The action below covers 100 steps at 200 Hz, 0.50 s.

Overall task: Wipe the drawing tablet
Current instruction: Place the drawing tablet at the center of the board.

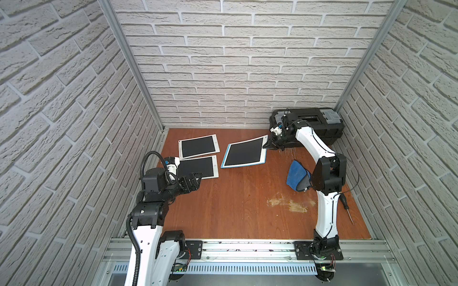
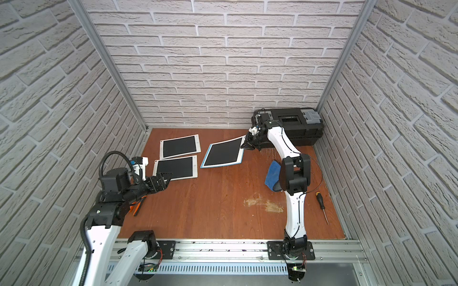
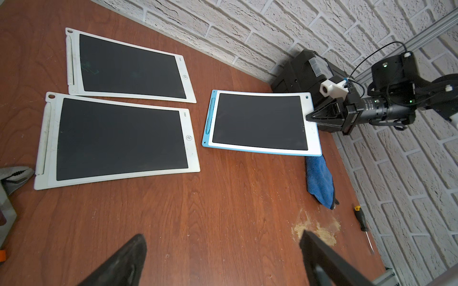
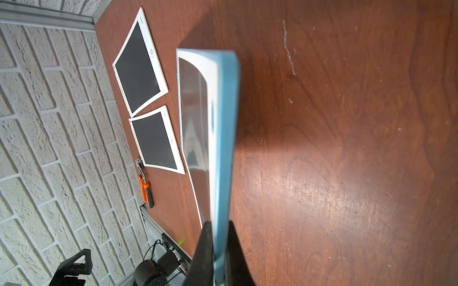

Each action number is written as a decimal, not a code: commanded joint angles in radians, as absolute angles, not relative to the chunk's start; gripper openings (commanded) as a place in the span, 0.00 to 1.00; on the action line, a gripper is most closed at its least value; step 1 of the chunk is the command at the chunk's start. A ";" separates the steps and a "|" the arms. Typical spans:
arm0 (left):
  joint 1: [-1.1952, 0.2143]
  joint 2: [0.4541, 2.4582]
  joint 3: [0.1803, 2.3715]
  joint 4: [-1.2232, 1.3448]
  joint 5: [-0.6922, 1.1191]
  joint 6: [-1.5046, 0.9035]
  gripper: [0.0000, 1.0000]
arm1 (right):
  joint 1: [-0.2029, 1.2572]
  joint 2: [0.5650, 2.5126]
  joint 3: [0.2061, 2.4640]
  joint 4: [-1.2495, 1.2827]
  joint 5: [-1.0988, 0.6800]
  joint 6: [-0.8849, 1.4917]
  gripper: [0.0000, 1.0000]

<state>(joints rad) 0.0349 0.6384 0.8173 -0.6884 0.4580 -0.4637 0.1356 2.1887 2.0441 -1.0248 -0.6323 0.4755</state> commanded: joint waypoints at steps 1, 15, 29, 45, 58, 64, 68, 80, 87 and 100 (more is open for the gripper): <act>0.043 0.630 0.810 -0.667 0.461 -0.433 0.98 | 0.164 2.239 2.049 -1.132 -0.559 0.401 0.03; 0.042 0.630 0.811 -0.667 0.460 -0.431 0.98 | 0.170 2.272 2.084 -1.134 -0.577 0.399 0.03; 0.043 0.630 0.811 -0.668 0.459 -0.431 0.98 | 0.176 2.313 2.145 -1.158 -0.589 0.390 0.02; 0.043 0.630 0.810 -0.670 0.456 -0.430 0.98 | 0.182 2.356 2.213 -1.176 -0.605 0.378 0.05; 0.043 0.630 0.810 -0.670 0.454 -0.428 0.98 | 0.187 2.393 2.267 -1.187 -0.632 0.369 0.07; 0.043 0.630 0.810 -0.670 0.454 -0.428 0.98 | 0.188 2.412 2.297 -1.199 -0.644 0.362 0.09; 0.042 0.630 0.810 -0.670 0.453 -0.429 0.98 | 0.190 2.425 2.318 -1.210 -0.654 0.357 0.09; 0.043 0.632 0.810 -0.670 0.454 -0.429 0.98 | 0.195 2.462 2.376 -1.239 -0.673 0.342 0.10; 0.043 0.633 0.810 -0.669 0.454 -0.428 0.98 | 0.201 2.482 2.405 -1.254 -0.686 0.333 0.10; 0.044 0.636 0.810 -0.669 0.453 -0.426 0.98 | 0.214 2.506 2.433 -1.272 -0.721 0.314 0.10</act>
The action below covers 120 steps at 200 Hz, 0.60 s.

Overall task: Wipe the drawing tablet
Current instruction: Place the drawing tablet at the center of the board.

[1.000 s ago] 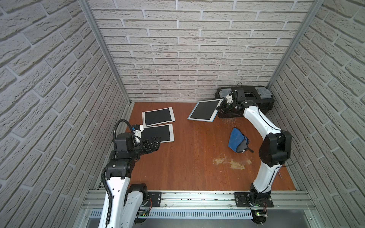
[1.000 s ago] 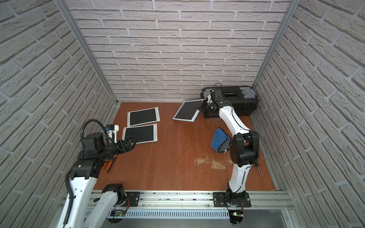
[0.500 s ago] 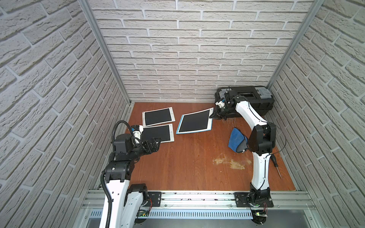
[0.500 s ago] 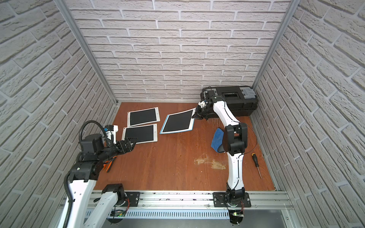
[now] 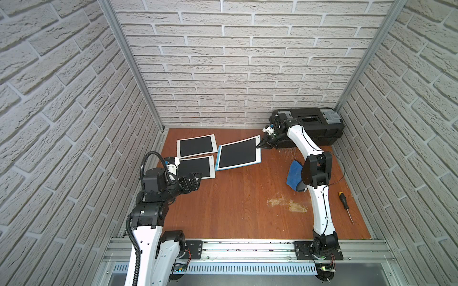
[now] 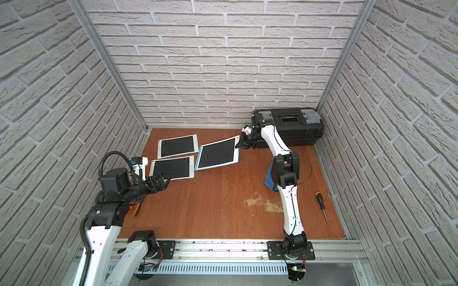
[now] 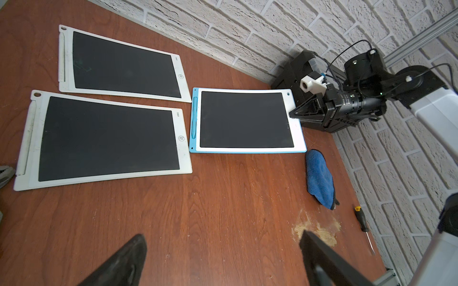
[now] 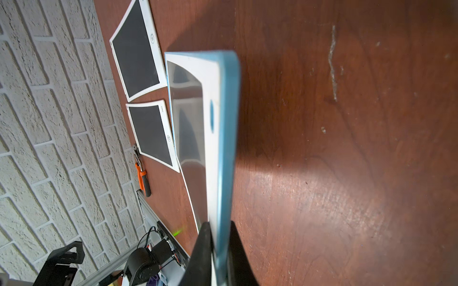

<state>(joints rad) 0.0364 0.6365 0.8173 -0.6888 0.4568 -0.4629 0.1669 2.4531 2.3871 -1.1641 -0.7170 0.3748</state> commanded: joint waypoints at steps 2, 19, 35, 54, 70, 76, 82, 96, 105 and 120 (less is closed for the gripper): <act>0.045 0.636 0.809 -0.669 0.454 -0.426 0.98 | 0.217 2.509 2.434 -1.274 -0.724 0.313 0.10; 0.047 0.636 0.809 -0.669 0.454 -0.428 0.98 | 0.231 2.515 2.439 -1.294 -0.711 0.291 0.09; 0.046 0.637 0.808 -0.667 0.453 -0.427 0.98 | 0.237 2.501 2.404 -1.283 -0.690 0.281 0.09; 0.047 0.637 0.807 -0.667 0.454 -0.426 0.98 | 0.235 2.489 2.366 -1.271 -0.623 0.289 0.10; 0.046 0.635 0.808 -0.669 0.454 -0.428 0.98 | 0.219 2.478 2.327 -1.255 -0.544 0.316 0.10; 0.046 0.634 0.807 -0.669 0.452 -0.426 0.98 | 0.211 2.467 2.295 -1.233 -0.523 0.335 0.10; 0.047 0.632 0.808 -0.669 0.452 -0.427 0.98 | 0.200 2.454 2.259 -1.205 -0.505 0.358 0.09; 0.046 0.630 0.806 -0.669 0.450 -0.427 0.98 | 0.175 2.422 2.175 -1.134 -0.477 0.403 0.09; 0.046 0.630 0.806 -0.669 0.448 -0.426 0.98 | 0.162 2.405 2.136 -1.095 -0.471 0.422 0.09; 0.046 0.630 0.807 -0.669 0.450 -0.427 0.98 | 0.144 2.394 2.103 -1.059 -0.448 0.445 0.11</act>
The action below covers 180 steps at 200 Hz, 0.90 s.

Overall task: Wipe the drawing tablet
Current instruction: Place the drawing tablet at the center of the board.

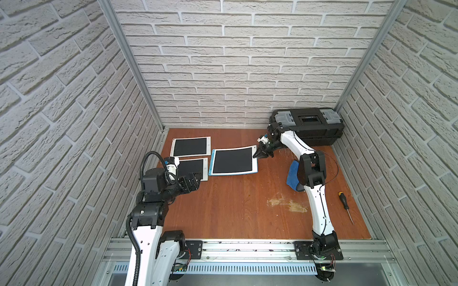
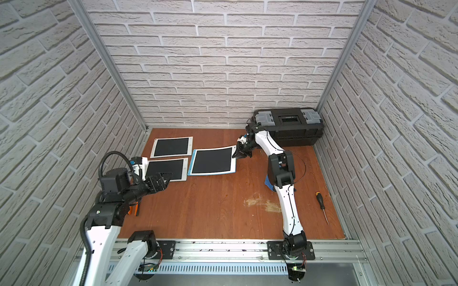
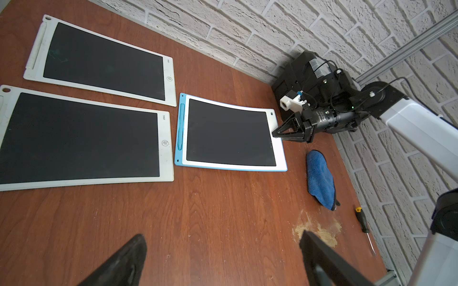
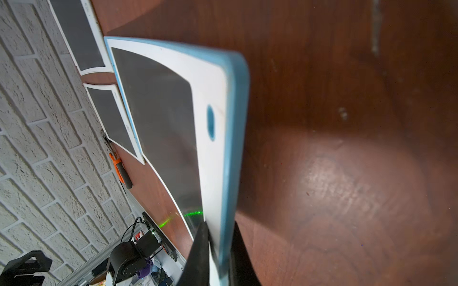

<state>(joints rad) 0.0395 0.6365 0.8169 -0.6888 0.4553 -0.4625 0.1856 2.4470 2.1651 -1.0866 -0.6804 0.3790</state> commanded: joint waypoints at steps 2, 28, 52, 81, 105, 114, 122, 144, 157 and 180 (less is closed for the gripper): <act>0.046 0.630 0.806 -0.669 0.451 -0.427 0.98 | 0.142 2.392 2.101 -1.056 -0.446 0.447 0.11; 0.046 0.634 0.806 -0.669 0.451 -0.427 0.98 | 0.127 2.384 2.079 -1.017 -0.442 0.466 0.17; 0.046 0.630 0.804 -0.669 0.449 -0.428 0.98 | 0.123 2.381 2.078 -0.993 -0.435 0.480 0.18; 0.046 0.630 0.805 -0.669 0.447 -0.428 0.98 | 0.123 2.418 2.113 -0.987 -0.480 0.497 0.18; 0.046 0.623 0.803 -0.665 0.448 -0.429 0.98 | 0.126 2.446 2.129 -0.965 -0.508 0.520 0.23; 0.046 0.623 0.802 -0.664 0.447 -0.429 0.98 | 0.127 2.450 2.129 -0.956 -0.510 0.527 0.30; 0.046 0.627 0.802 -0.664 0.449 -0.428 0.98 | 0.130 2.447 2.128 -0.948 -0.509 0.531 0.36; 0.046 0.632 0.803 -0.667 0.450 -0.429 0.98 | 0.133 2.434 2.119 -0.935 -0.486 0.537 0.42; 0.046 0.631 0.802 -0.667 0.448 -0.429 0.98 | 0.133 2.428 2.117 -0.930 -0.485 0.536 0.52; 0.048 0.627 0.803 -0.670 0.436 -0.427 0.98 | 0.135 2.395 2.097 -0.914 -0.473 0.524 0.74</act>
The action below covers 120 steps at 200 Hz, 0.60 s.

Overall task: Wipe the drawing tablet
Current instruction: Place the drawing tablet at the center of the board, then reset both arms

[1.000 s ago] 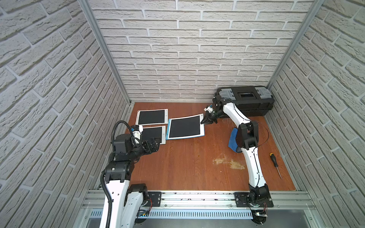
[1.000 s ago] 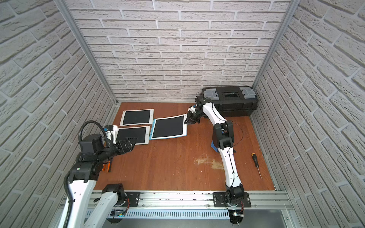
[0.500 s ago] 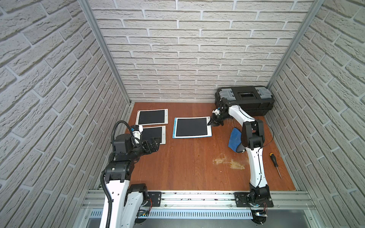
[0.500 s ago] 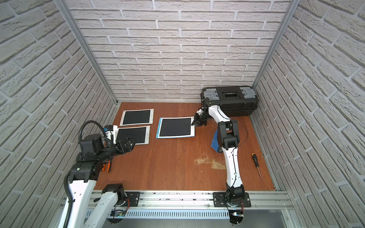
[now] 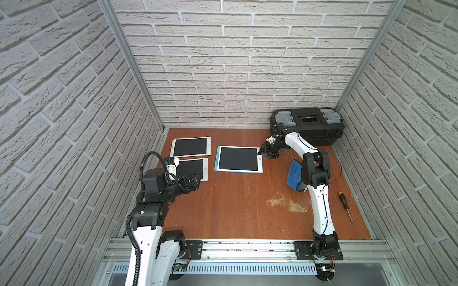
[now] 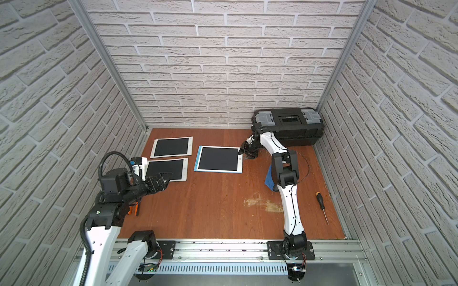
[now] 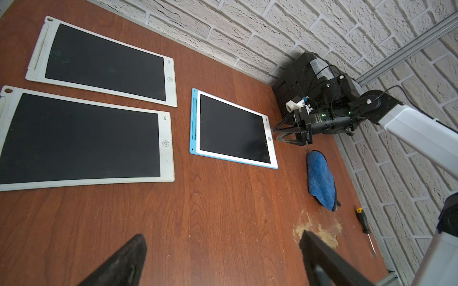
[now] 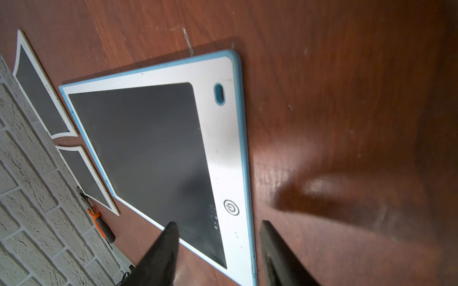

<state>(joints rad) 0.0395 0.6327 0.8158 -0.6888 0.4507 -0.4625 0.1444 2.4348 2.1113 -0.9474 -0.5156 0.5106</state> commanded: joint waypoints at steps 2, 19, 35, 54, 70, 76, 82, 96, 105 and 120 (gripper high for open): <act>0.048 0.627 0.802 -0.670 0.436 -0.427 0.98 | 0.135 2.391 2.094 -0.914 -0.470 0.523 0.75; 0.051 0.633 0.804 -0.670 0.444 -0.429 0.98 | 0.135 2.323 2.055 -0.907 -0.412 0.506 0.81; 0.057 0.640 0.808 -0.667 0.465 -0.429 0.98 | 0.135 2.216 1.973 -0.885 -0.346 0.493 0.82; 0.063 0.646 0.808 -0.662 0.478 -0.428 0.98 | 0.135 2.051 1.835 -0.842 -0.277 0.474 0.83; 0.066 0.641 0.806 -0.661 0.473 -0.430 0.98 | 0.135 1.880 1.703 -0.801 -0.224 0.459 0.83; 0.067 0.638 0.806 -0.661 0.467 -0.430 0.98 | 0.135 1.825 1.653 -0.788 -0.204 0.454 0.83; 0.066 0.633 0.807 -0.660 0.461 -0.433 0.98 | 0.135 1.765 1.604 -0.775 -0.186 0.448 0.83; 0.066 0.617 0.803 -0.658 0.445 -0.438 0.98 | 0.135 1.626 1.488 -0.744 -0.138 0.438 0.83; 0.068 0.603 0.803 -0.656 0.434 -0.444 0.98 | 0.135 1.532 1.407 -0.712 -0.113 0.433 0.83; 0.068 0.581 0.810 -0.660 0.432 -0.452 0.98 | 0.133 1.369 1.255 -0.638 -0.086 0.437 0.82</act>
<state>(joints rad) 0.0612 0.6178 0.8158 -0.6880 0.4473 -0.4641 0.1295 1.5436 1.4429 -0.7410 -0.1856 0.4553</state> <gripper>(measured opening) 0.982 0.827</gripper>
